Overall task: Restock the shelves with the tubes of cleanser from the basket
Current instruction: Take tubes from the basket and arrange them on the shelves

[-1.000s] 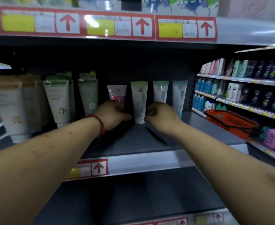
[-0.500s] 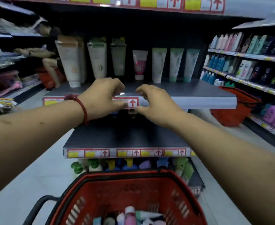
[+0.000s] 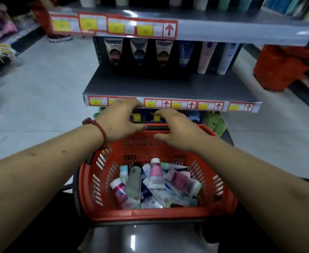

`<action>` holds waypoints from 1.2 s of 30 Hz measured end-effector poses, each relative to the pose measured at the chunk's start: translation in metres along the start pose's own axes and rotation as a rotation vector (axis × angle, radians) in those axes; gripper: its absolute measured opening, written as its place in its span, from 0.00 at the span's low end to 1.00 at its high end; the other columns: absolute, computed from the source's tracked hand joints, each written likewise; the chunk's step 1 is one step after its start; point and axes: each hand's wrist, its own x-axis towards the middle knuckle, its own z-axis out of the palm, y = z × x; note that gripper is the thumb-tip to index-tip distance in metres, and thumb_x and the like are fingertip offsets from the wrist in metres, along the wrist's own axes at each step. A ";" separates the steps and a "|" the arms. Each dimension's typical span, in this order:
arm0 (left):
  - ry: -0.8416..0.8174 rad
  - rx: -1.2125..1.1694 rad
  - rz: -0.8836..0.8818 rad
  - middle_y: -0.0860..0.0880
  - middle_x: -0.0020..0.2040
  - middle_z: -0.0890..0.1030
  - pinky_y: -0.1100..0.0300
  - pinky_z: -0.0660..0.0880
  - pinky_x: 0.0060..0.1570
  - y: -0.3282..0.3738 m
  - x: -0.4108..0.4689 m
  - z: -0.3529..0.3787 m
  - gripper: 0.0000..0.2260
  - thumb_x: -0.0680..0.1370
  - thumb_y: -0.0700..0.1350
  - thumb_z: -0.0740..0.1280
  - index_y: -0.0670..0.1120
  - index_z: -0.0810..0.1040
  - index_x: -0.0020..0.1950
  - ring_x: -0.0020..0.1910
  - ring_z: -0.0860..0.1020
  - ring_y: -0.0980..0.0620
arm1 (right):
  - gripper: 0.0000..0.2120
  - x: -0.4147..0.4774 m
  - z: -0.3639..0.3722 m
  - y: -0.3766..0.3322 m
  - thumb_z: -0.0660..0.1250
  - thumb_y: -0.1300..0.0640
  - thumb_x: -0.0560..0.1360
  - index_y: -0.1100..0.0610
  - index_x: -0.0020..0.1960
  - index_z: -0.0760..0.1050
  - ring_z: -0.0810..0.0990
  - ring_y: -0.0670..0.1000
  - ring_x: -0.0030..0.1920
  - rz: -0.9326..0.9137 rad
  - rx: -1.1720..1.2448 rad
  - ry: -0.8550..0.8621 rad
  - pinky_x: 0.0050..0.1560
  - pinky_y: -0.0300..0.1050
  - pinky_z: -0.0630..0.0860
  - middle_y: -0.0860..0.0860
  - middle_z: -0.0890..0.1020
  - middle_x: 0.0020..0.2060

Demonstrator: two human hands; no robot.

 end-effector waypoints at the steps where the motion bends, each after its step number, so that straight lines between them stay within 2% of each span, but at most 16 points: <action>1: -0.015 -0.014 -0.013 0.47 0.63 0.79 0.54 0.75 0.59 -0.003 -0.004 0.011 0.27 0.72 0.56 0.75 0.48 0.76 0.68 0.60 0.77 0.47 | 0.35 -0.003 0.010 0.005 0.73 0.46 0.75 0.52 0.76 0.63 0.72 0.56 0.68 0.018 0.005 -0.023 0.67 0.53 0.72 0.53 0.70 0.70; 3: -0.051 -0.037 -0.041 0.48 0.60 0.80 0.54 0.76 0.57 -0.011 -0.012 0.035 0.25 0.72 0.57 0.75 0.49 0.77 0.66 0.59 0.78 0.48 | 0.35 -0.008 0.031 0.014 0.73 0.45 0.75 0.53 0.76 0.63 0.72 0.56 0.68 0.053 0.015 -0.080 0.67 0.53 0.72 0.54 0.70 0.70; 7: -0.192 -0.095 -0.118 0.47 0.65 0.78 0.51 0.74 0.63 -0.025 -0.038 0.088 0.28 0.72 0.57 0.75 0.48 0.75 0.69 0.64 0.76 0.46 | 0.34 -0.023 0.073 0.034 0.75 0.46 0.73 0.54 0.74 0.65 0.73 0.57 0.65 0.116 0.069 -0.198 0.65 0.54 0.73 0.55 0.72 0.67; 11: -0.280 -0.203 -0.255 0.47 0.61 0.81 0.54 0.74 0.60 -0.039 -0.073 0.136 0.29 0.68 0.60 0.75 0.48 0.79 0.64 0.60 0.79 0.47 | 0.36 -0.037 0.116 0.052 0.78 0.48 0.70 0.55 0.72 0.68 0.74 0.58 0.64 0.217 0.110 -0.323 0.63 0.50 0.72 0.56 0.73 0.65; 16: -0.431 -0.181 -0.389 0.44 0.65 0.80 0.58 0.72 0.60 -0.058 -0.097 0.175 0.28 0.72 0.53 0.76 0.46 0.76 0.69 0.63 0.77 0.45 | 0.40 -0.040 0.154 0.063 0.78 0.49 0.69 0.55 0.75 0.65 0.75 0.59 0.65 0.258 0.147 -0.420 0.65 0.51 0.73 0.58 0.73 0.67; 20: -0.508 -0.140 -0.368 0.43 0.64 0.78 0.55 0.73 0.60 -0.070 -0.090 0.193 0.29 0.72 0.53 0.76 0.48 0.75 0.71 0.61 0.77 0.44 | 0.36 -0.038 0.168 0.088 0.79 0.50 0.67 0.56 0.70 0.69 0.79 0.58 0.59 0.319 0.112 -0.423 0.59 0.51 0.77 0.58 0.76 0.64; 24: -0.573 0.098 -0.220 0.45 0.66 0.77 0.49 0.73 0.62 -0.072 -0.072 0.211 0.28 0.74 0.56 0.71 0.52 0.70 0.73 0.64 0.75 0.41 | 0.32 -0.041 0.173 0.120 0.78 0.52 0.67 0.59 0.67 0.72 0.79 0.58 0.58 0.416 0.054 -0.441 0.55 0.46 0.76 0.59 0.78 0.62; 26: -0.578 0.104 -0.204 0.44 0.64 0.77 0.49 0.74 0.59 -0.069 -0.060 0.226 0.24 0.75 0.55 0.68 0.51 0.71 0.70 0.62 0.76 0.40 | 0.30 -0.042 0.173 0.133 0.77 0.52 0.69 0.59 0.67 0.72 0.78 0.58 0.60 0.460 0.030 -0.446 0.58 0.46 0.74 0.59 0.78 0.62; 28: -0.545 0.000 -0.266 0.42 0.58 0.78 0.50 0.76 0.53 -0.065 -0.049 0.244 0.19 0.76 0.55 0.67 0.48 0.74 0.64 0.57 0.77 0.39 | 0.31 -0.040 0.175 0.144 0.77 0.52 0.71 0.60 0.69 0.71 0.77 0.58 0.61 0.500 0.011 -0.449 0.58 0.46 0.74 0.59 0.77 0.63; 30: -0.533 -0.095 -0.319 0.40 0.53 0.78 0.51 0.75 0.51 -0.061 -0.040 0.261 0.18 0.75 0.55 0.68 0.45 0.75 0.59 0.55 0.77 0.38 | 0.31 -0.036 0.178 0.152 0.77 0.53 0.71 0.60 0.70 0.71 0.77 0.58 0.61 0.527 0.026 -0.445 0.57 0.45 0.74 0.59 0.77 0.63; 33: -0.553 -0.169 -0.379 0.39 0.50 0.79 0.53 0.72 0.48 -0.052 -0.028 0.283 0.17 0.74 0.53 0.70 0.42 0.75 0.55 0.52 0.77 0.38 | 0.31 -0.032 0.185 0.157 0.77 0.53 0.70 0.59 0.69 0.72 0.77 0.58 0.60 0.544 0.049 -0.435 0.57 0.46 0.75 0.60 0.76 0.64; 36: -0.528 -0.190 -0.487 0.42 0.47 0.79 0.57 0.65 0.42 -0.047 -0.016 0.301 0.17 0.75 0.53 0.71 0.42 0.74 0.53 0.50 0.78 0.39 | 0.28 -0.031 0.197 0.162 0.75 0.51 0.73 0.60 0.68 0.72 0.77 0.59 0.61 0.534 0.067 -0.439 0.58 0.46 0.73 0.61 0.73 0.66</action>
